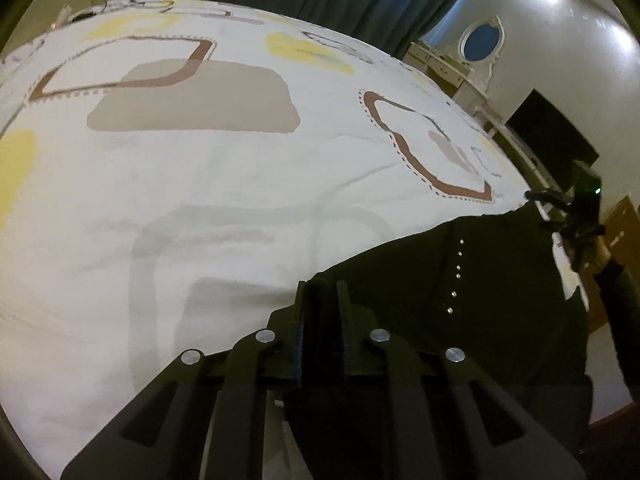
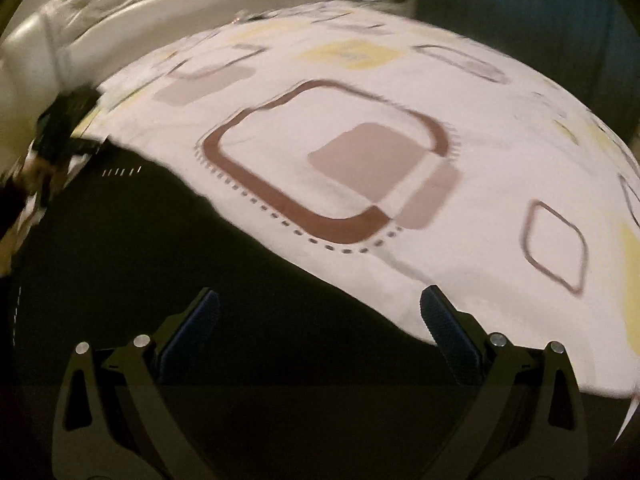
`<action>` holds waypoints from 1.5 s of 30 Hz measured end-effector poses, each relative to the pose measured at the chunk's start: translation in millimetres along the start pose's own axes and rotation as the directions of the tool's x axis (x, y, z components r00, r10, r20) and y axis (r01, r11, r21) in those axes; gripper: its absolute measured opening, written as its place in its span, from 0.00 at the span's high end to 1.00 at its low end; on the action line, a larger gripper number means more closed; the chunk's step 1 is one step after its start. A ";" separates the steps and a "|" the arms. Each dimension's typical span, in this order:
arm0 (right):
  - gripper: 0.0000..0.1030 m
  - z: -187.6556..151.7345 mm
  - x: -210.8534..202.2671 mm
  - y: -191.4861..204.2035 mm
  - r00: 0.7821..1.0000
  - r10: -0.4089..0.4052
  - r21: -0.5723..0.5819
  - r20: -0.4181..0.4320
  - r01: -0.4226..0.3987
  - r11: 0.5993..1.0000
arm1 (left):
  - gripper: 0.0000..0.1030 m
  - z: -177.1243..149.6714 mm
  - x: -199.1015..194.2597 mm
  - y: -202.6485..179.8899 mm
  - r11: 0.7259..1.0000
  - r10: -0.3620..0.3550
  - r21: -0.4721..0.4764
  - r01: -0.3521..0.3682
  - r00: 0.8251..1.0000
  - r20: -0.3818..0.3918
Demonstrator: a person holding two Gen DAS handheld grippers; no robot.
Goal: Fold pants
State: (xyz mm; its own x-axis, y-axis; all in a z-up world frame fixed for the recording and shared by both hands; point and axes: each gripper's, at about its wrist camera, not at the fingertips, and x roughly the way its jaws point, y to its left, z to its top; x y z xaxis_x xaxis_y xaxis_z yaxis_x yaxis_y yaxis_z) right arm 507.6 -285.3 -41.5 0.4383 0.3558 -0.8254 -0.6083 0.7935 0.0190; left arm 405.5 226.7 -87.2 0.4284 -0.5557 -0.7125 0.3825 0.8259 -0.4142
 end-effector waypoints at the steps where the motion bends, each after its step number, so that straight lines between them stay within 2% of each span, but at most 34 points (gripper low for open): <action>1: 0.06 2.2 4.8 -0.7 0.999 0.034 -0.026 -0.017 -0.035 0.999 | 0.84 -0.1 -0.3 1.6 1.000 -0.007 -0.006 0.007 1.000 0.000; 3: 0.26 5.0 14.0 -0.9 0.995 0.074 -0.060 -0.062 -0.077 0.995 | 0.84 -0.7 -0.4 1.0 1.000 -0.009 -0.007 0.009 1.000 0.002; 4: 0.40 7.3 21.6 -3.5 0.991 0.090 -0.068 -0.103 -0.097 0.993 | 0.84 -0.8 -0.3 0.2 1.000 -0.005 -0.003 0.005 1.000 0.002; 5: 0.43 8.5 26.7 -3.5 0.986 0.107 -0.069 -0.130 -0.116 0.991 | 0.84 -0.7 -0.5 0.7 1.000 -0.003 -0.001 0.003 1.000 0.002; 7: 0.43 10.4 38.4 -8.2 0.975 0.125 -0.074 -0.182 -0.141 0.987 | 0.84 0.3 -0.2 0.6 1.000 0.002 0.003 -0.002 1.000 -0.003; 11: 0.42 12.7 44.5 -12.7 0.970 0.129 -0.086 -0.204 -0.149 0.985 | 0.84 4.4 1.5 -6.7 0.998 0.033 0.052 -0.033 0.999 -0.009; 15: 0.45 10.5 49.7 -8.6 0.963 0.138 -0.067 -0.233 -0.158 0.985 | 0.83 9.7 4.9 -6.7 0.998 0.037 0.042 -0.037 0.999 0.000; 19: 0.86 9.1 41.5 -4.1 0.966 0.110 -0.080 -0.233 -0.132 0.988 | 0.82 12.2 9.1 -7.9 0.999 0.041 0.027 -0.041 0.999 0.007; 20: 0.89 9.0 37.5 -1.2 0.971 0.089 -0.094 -0.222 -0.112 0.989 | 0.82 12.3 9.3 -7.0 0.999 0.036 0.020 -0.036 0.999 0.006; 22: 0.92 5.2 31.2 6.8 0.978 0.046 -0.115 -0.202 -0.070 0.991 | 0.89 12.6 9.1 -5.5 1.000 0.025 0.006 -0.025 1.000 0.005; 27: 0.93 -5.9 9.1 24.2 0.992 -0.044 -0.134 -0.119 0.028 0.991 | 0.91 14.0 7.0 -15.2 0.997 0.063 0.039 -0.063 0.998 0.005; 28: 0.93 -9.6 -5.7 31.9 0.995 -0.076 -0.128 -0.067 0.067 0.990 | 0.92 14.1 4.5 -16.6 0.998 0.056 0.038 -0.057 0.998 0.014; 29: 0.93 -11.4 -12.9 34.8 0.995 -0.087 -0.125 -0.043 0.081 0.989 | 0.92 13.9 2.5 -16.6 0.998 0.050 0.032 -0.050 0.999 0.022; 33: 0.93 -22.0 -46.5 51.2 0.990 -0.134 -0.120 0.051 0.139 0.983 | 0.92 12.1 -21.6 -22.1 0.999 -0.050 0.017 0.048 0.994 0.100; 37: 0.93 -44.2 -85.2 75.2 0.973 -0.177 -0.111 0.145 0.194 0.975 | 0.92 2.9 -55.4 -40.4 0.989 -0.144 0.067 0.134 0.976 0.162; 41: 0.93 -78.7 -115.6 102.9 0.954 -0.207 -0.083 0.215 0.229 0.970 | 0.92 -25.1 -99.0 -59.6 0.964 -0.262 0.110 0.242 0.935 0.241; 43: 0.93 -104.2 -128.3 122.5 0.942 -0.232 -0.083 0.242 0.258 0.963 | 0.92 -38.8 -113.8 -67.2 0.954 -0.297 0.123 0.274 0.919 0.259; 45: 0.93 -125.7 -138.1 136.5 0.937 -0.225 -0.062 0.268 0.250 0.966 | 0.91 -61.1 -128.9 -74.8 0.941 -0.334 0.141 0.306 0.905 0.264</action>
State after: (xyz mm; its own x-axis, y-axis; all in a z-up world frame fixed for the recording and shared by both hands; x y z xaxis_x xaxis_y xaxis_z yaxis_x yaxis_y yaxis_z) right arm 280.9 -288.2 4.2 0.7251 0.2869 -0.6261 -0.5193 0.8248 -0.2234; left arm 271.6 242.3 1.0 0.4759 -0.8037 -0.3573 0.6068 0.5941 -0.5281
